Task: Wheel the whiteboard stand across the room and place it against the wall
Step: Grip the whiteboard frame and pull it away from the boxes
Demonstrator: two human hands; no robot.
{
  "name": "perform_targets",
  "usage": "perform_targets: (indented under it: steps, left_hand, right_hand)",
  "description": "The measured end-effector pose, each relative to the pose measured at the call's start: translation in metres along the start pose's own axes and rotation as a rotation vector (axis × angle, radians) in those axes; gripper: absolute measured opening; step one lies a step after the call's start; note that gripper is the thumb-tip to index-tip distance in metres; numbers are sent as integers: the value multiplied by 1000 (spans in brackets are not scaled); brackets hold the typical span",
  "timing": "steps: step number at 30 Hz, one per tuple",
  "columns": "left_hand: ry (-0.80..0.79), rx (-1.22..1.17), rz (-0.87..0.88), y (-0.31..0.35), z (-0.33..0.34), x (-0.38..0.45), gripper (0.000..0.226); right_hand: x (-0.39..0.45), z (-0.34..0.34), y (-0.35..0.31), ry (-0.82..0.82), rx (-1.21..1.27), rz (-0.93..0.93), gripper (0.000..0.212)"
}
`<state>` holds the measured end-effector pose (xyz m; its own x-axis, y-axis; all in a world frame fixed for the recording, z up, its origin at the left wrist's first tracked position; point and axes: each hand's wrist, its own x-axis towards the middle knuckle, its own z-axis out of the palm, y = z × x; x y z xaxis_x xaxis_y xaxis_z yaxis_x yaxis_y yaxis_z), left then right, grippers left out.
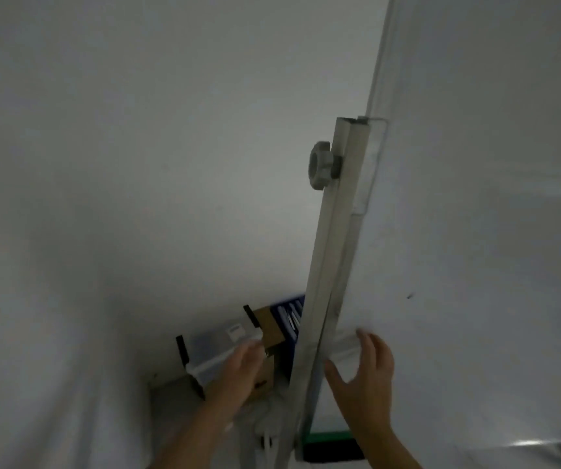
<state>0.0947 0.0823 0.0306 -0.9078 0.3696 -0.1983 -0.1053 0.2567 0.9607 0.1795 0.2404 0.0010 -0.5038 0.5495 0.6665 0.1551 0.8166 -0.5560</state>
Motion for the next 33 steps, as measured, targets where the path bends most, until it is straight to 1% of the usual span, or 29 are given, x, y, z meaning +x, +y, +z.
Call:
perform_targets:
  steps: [1,2,3,5,7,8,10,11,13,16,18,19,21,23,24,25,26,27,28,29,31,32,33]
  left_hand:
    - [9,-21,58,18,7,7,21]
    - [-10,-45,106,36,9,12,19]
    - [-28,-60,171,47,14,20,21]
    - [-142,-53,253,69,20,35,28]
    - [-306,11,276,83,29,45,33]
    - [-364,46,251,86,34,49,43]
    - [-459,86,214,80,42,55,71]
    - [-480,99,215,78,44,55,74]
    - [-527,88,232,79,50,51,69]
    - [-600,148,275,80,67,41,65]
    - [-672,115,317,79,84,28,35]
    - [-697,116,333,81,93,18,28]
    - [-760,126,379,85,114,1,33]
    - [-810,85,444,87,134,-14,31]
    - [-833,63,459,87,144,-18,29]
    - [-862,48,463,88,153,-19,27]
    - [-894,39,462,89,163,-18,26]
    - [-912,23,462,93,171,-19,27]
    - [-939,20,486,95,180,-17,22]
    - [-988,46,518,98,189,-14,10]
    - [-1098,84,558,100,210,-12,22]
    - [-1130,107,569,100,221,-14,20]
    - [-1147,141,585,103,231,-20,13]
  right_hand:
    - [4,7,-13,24,37,46,83]
    - [6,18,-21,55,21,140,97]
    - [1,30,-25,41,15,219,106]
    - [-7,48,-31,20,-18,255,121]
    - [-5,62,-28,88,-49,270,128]
    - [-2,66,-25,105,-44,285,126]
    - [0,67,-22,133,-79,244,116]
    - [-2,66,-19,139,-77,231,117]
    - [-8,61,-5,171,-35,189,124]
    - [-20,45,18,138,-5,160,123]
    - [-28,25,32,126,-20,141,123]
    - [-31,11,38,114,-20,136,122]
    - [-39,-22,51,96,-2,126,108]
    - [-45,-56,69,23,-22,103,93]
    - [-47,-73,79,-16,-38,110,87]
    - [-48,-90,90,-29,-64,174,82]
    - [-48,-108,99,-52,-73,303,83]
    - [-48,-123,104,-106,-50,426,87]
    - [-49,-135,109,-158,-34,466,91]
    - [-47,-144,110,-198,-23,458,95]
    - [-43,-147,106,-223,-44,385,101]
    - [-42,-143,104,-172,-56,355,99]
    - [-40,-140,102,-71,-56,364,93]
